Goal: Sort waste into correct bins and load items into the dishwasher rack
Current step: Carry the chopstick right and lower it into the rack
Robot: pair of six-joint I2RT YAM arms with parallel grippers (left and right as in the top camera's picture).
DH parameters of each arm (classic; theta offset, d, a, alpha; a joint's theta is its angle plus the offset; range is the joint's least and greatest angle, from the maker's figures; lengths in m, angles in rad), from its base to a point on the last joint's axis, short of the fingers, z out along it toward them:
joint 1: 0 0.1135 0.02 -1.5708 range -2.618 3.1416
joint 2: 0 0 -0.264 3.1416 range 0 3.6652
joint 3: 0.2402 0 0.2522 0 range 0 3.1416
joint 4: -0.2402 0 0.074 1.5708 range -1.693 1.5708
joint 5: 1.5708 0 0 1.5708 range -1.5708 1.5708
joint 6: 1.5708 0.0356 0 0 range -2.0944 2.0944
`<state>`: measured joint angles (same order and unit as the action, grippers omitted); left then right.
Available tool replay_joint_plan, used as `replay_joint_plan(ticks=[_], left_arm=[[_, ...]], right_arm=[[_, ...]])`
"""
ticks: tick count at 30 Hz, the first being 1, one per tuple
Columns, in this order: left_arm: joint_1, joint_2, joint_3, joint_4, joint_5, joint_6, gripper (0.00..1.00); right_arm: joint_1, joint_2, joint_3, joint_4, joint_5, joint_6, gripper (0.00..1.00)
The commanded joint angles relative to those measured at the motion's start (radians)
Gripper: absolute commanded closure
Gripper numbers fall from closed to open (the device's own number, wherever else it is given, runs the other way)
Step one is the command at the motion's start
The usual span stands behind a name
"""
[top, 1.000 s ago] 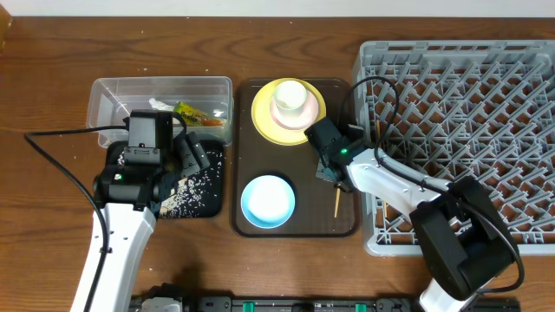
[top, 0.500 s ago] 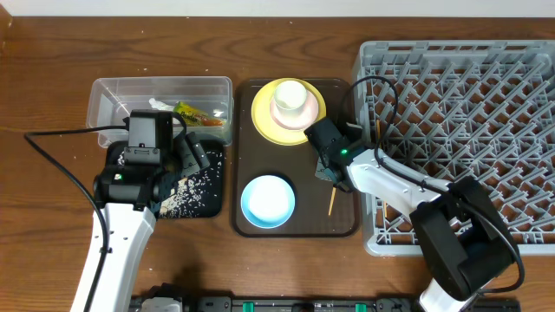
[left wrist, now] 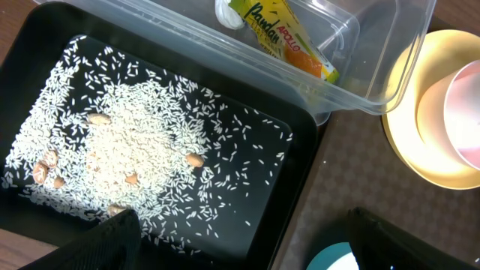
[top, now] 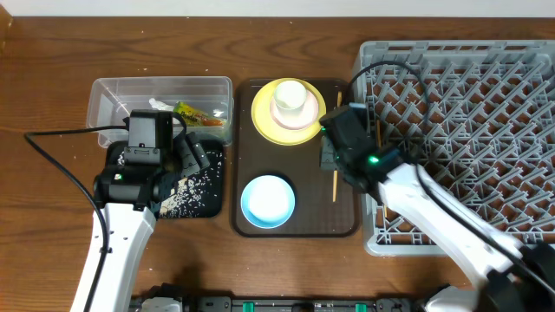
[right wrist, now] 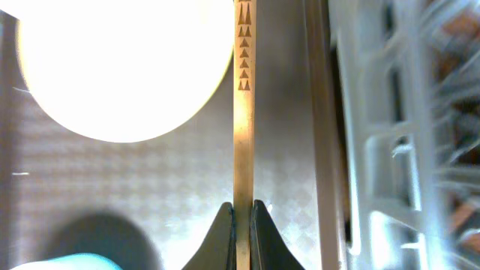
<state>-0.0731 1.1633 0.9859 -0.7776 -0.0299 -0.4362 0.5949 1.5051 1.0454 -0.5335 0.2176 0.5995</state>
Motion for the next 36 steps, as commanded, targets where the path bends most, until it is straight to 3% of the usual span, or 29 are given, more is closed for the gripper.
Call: replay_joint_plan(ticks=[1,16,36], left_arm=[[0.005,0.004,-0.007,0.000,-0.013,0.018,0.10],[0.005,0.004,-0.007,0.002,-0.013,0.017,0.10],[0.005,0.004,-0.007,0.001,-0.012,0.017,0.10]], right_arm=[[-0.013,-0.073,0.008,-0.008,0.043,-0.121,0.99],[-0.206,-0.106,0.006,-0.158,0.027,-0.242,0.99],[-0.211,-0.018,0.000,-0.190,0.025,-0.241,0.99]])
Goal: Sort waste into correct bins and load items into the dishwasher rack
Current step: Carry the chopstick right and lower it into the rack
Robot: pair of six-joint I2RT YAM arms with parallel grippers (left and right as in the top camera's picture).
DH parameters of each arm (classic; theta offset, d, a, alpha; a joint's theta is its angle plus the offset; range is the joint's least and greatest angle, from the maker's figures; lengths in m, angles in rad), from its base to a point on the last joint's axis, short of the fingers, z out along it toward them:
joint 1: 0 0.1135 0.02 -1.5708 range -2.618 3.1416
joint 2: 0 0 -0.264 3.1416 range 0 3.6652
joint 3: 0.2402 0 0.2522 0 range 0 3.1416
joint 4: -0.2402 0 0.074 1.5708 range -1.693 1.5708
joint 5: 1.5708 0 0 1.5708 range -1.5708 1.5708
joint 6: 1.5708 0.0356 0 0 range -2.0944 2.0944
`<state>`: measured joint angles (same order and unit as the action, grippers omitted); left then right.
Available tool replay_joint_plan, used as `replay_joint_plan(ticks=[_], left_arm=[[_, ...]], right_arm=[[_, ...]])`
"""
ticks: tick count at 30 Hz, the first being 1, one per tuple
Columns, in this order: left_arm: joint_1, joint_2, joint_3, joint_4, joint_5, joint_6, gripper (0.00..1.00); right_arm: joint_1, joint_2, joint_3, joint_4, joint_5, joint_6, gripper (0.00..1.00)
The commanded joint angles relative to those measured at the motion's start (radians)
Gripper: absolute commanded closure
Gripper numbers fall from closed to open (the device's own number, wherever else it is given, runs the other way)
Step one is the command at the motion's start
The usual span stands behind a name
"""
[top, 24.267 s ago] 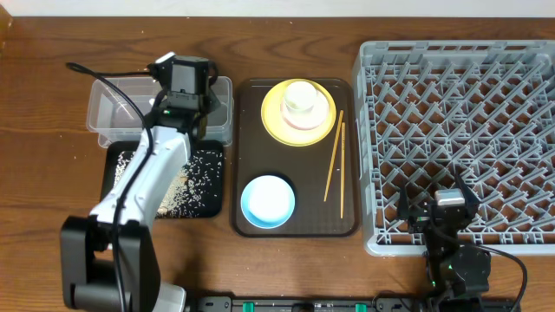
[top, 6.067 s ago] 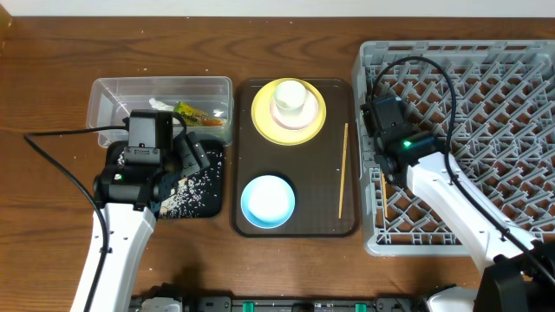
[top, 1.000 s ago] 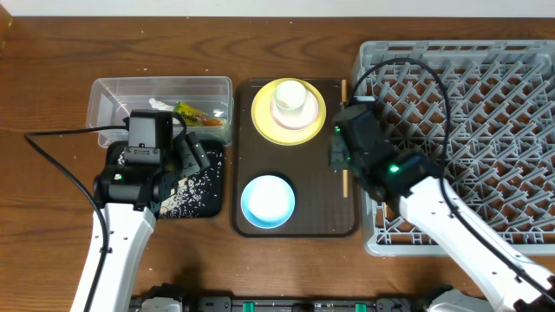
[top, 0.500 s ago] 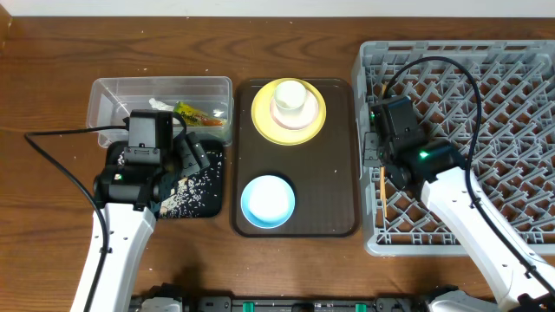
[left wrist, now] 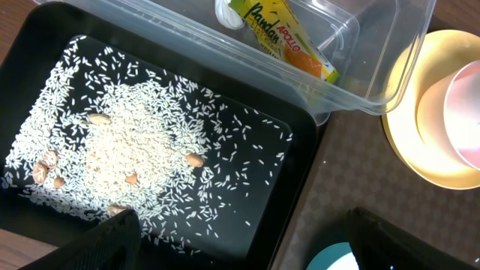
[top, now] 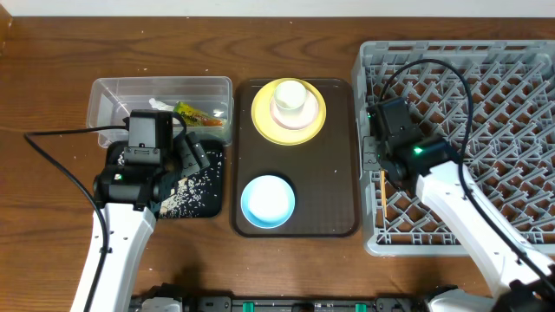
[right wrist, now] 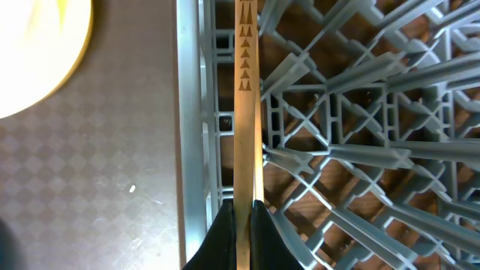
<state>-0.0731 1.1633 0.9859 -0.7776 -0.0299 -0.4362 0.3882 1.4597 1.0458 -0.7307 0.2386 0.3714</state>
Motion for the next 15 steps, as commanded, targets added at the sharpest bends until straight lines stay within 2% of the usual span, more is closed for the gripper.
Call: replay_joint_plan(ticks=[1,15], left_arm=[[0.005,0.004,-0.007,0.001,-0.013,0.017,0.10],[0.005,0.006,-0.007,0.002,-0.012,0.017,0.10]], right_arm=[[-0.005,0.038,-0.001,0.011,0.003,-0.013,0.99],[-0.005,0.105,-0.001,0.034,0.003,-0.013,0.96]])
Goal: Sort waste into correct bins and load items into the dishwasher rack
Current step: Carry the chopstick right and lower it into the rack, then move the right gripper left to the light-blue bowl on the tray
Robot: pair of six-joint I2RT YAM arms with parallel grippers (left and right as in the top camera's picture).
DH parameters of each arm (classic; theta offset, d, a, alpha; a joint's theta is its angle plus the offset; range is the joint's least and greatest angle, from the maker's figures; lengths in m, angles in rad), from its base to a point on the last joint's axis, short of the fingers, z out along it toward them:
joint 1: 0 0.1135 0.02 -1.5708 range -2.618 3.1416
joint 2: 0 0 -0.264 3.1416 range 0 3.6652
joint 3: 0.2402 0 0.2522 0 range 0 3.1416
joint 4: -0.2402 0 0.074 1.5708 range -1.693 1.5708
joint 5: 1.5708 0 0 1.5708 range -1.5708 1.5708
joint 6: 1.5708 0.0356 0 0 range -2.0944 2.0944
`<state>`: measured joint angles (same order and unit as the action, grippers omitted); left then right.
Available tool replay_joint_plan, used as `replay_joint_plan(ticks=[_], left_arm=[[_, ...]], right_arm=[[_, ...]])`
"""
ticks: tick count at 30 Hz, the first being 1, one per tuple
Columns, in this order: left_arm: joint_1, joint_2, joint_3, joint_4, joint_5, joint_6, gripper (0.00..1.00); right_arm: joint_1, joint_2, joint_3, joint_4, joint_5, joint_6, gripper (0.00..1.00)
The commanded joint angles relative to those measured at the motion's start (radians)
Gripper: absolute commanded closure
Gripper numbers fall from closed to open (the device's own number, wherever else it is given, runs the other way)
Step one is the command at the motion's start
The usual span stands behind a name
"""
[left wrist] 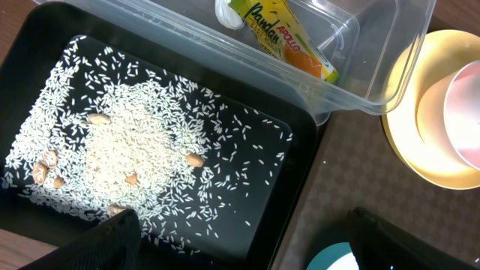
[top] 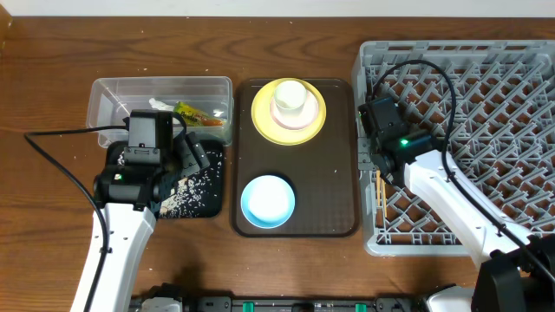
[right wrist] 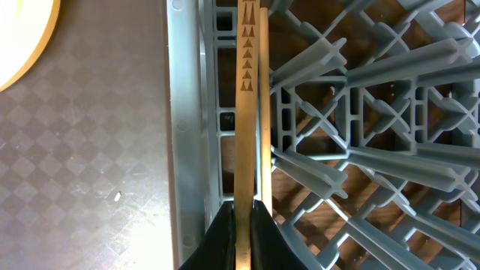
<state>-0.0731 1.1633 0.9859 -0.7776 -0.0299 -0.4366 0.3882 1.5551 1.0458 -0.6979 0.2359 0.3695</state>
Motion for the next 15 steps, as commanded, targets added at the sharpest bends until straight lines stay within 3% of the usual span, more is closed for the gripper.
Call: replay_joint_plan(ticks=[1,7,15], left_arm=[[0.005,0.006,-0.007,0.001,-0.013,0.018,0.10],[0.005,0.006,-0.007,0.002,-0.013,0.018,0.10],[0.005,0.006,-0.007,0.001,-0.013,0.018,0.10]], right_arm=[[-0.005,0.010,-0.001,0.002,0.006,-0.011,0.95],[-0.005,0.010,-0.001,0.002,0.006,-0.011,0.84],[-0.005,0.010,-0.001,-0.002,0.003,-0.011,0.84]])
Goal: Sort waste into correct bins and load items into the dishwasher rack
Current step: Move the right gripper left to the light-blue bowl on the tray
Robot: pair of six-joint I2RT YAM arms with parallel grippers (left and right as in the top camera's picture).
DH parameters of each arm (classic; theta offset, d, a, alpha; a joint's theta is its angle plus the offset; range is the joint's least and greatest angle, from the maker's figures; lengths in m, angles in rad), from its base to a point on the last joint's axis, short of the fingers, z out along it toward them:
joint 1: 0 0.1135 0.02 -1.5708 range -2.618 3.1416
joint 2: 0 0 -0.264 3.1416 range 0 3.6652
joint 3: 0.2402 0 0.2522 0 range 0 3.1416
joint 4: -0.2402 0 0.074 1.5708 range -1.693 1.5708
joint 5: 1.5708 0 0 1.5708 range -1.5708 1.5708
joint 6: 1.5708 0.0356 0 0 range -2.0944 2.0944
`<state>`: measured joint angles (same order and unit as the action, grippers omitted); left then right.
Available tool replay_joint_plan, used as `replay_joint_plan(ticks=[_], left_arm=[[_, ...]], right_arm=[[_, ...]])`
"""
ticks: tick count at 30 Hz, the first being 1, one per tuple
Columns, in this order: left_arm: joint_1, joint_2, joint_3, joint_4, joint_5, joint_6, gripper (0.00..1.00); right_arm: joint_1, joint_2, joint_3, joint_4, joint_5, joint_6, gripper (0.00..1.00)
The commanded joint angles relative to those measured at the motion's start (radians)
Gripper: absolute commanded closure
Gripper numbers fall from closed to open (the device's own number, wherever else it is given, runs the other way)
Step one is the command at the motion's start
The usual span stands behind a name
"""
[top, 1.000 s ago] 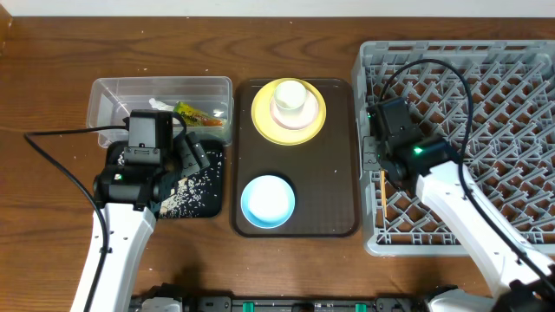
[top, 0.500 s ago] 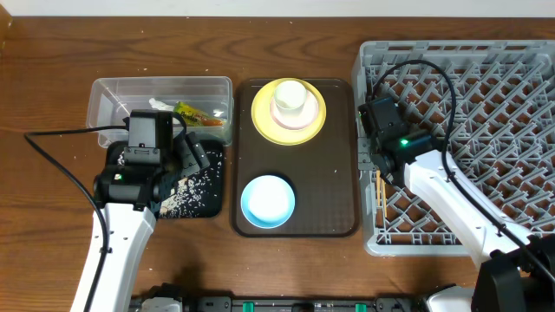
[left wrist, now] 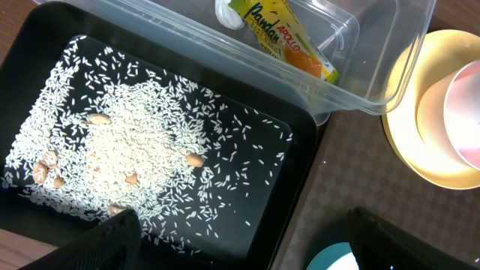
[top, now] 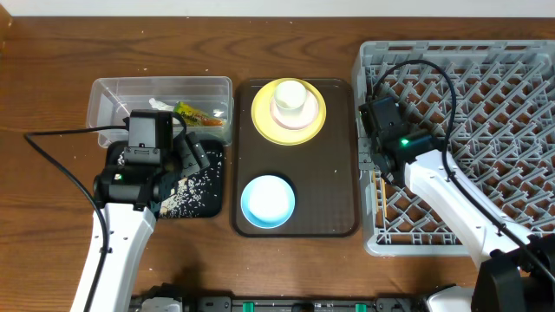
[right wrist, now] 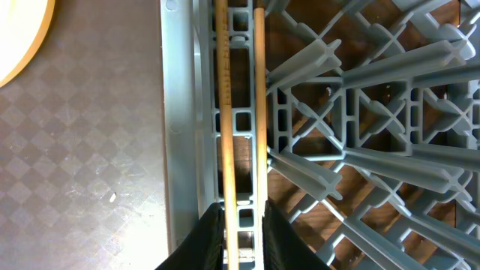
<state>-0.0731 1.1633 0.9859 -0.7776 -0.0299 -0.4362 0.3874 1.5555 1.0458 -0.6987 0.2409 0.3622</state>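
Two wooden chopsticks (right wrist: 221,112) lie side by side, a little apart, in the left edge row of the grey dishwasher rack (top: 468,78). My right gripper (right wrist: 241,236) stands open over them, its fingers either side of the near ends. From overhead the right gripper (top: 378,165) is at the rack's left rim. A pink cup on a yellow plate (top: 289,108) and a blue bowl (top: 267,200) sit on the brown tray (top: 338,199). My left gripper (left wrist: 251,255) is open and empty above the black bin of rice (left wrist: 150,150).
A clear plastic bin (top: 113,95) holding a yellow snack wrapper (left wrist: 289,37) stands behind the black bin (top: 204,204). The rack's upright tines (right wrist: 352,157) crowd the space to the right of the chopsticks. Wooden table surrounds everything.
My right gripper was shut on the chopsticks over the rack's left edge row. Its jaws now stand apart and the two chopsticks lie separated in that row. The left arm is unchanged.
My right gripper first held the chopsticks over the brown tray beside the yellow plate. Then it held them above the rack's left rim, then along the left edge row. Now they rest in the rack, released. The left gripper stayed open over the rice bin throughout.
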Motion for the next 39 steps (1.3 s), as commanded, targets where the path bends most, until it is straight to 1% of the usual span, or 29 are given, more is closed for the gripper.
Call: replay_joint_plan(ticks=[1,8,11,13,15,19,23,25,32,39], left_arm=[[0.005,0.006,-0.007,0.001,-0.013,0.017,0.10],[0.005,0.006,-0.007,0.001,-0.012,0.017,0.10],[0.005,0.006,-0.007,0.001,-0.012,0.017,0.10],[0.005,0.006,-0.007,0.001,-0.012,0.017,0.10],[0.005,0.006,-0.007,0.001,-0.012,0.017,0.10],[0.005,0.006,-0.007,0.001,-0.012,0.016,0.10],[0.005,0.006,-0.007,0.001,-0.012,0.017,0.10],[0.005,0.006,-0.007,0.002,-0.012,0.017,0.10],[0.005,0.006,-0.007,0.023,-0.012,0.017,0.10],[0.005,0.006,-0.007,0.029,-0.012,0.017,0.10]], right_arm=[[-0.004,0.009,-0.001,0.000,-0.010,-0.004,0.83],[-0.003,0.006,0.003,0.000,-0.018,-0.004,0.83],[-0.003,-0.005,0.019,0.000,-0.053,-0.004,0.83],[-0.003,-0.020,0.040,-0.001,-0.108,-0.004,0.80],[0.000,-0.043,0.071,0.001,-0.203,-0.004,0.77],[0.013,-0.066,0.117,0.008,-0.354,-0.004,0.80],[0.045,-0.068,0.130,0.045,-0.521,-0.004,0.79],[0.070,-0.068,0.130,0.056,-0.560,-0.004,0.78],[0.211,-0.068,0.130,0.074,-0.563,-0.014,0.77],[0.390,-0.061,0.129,0.108,-0.557,-0.145,0.76]])
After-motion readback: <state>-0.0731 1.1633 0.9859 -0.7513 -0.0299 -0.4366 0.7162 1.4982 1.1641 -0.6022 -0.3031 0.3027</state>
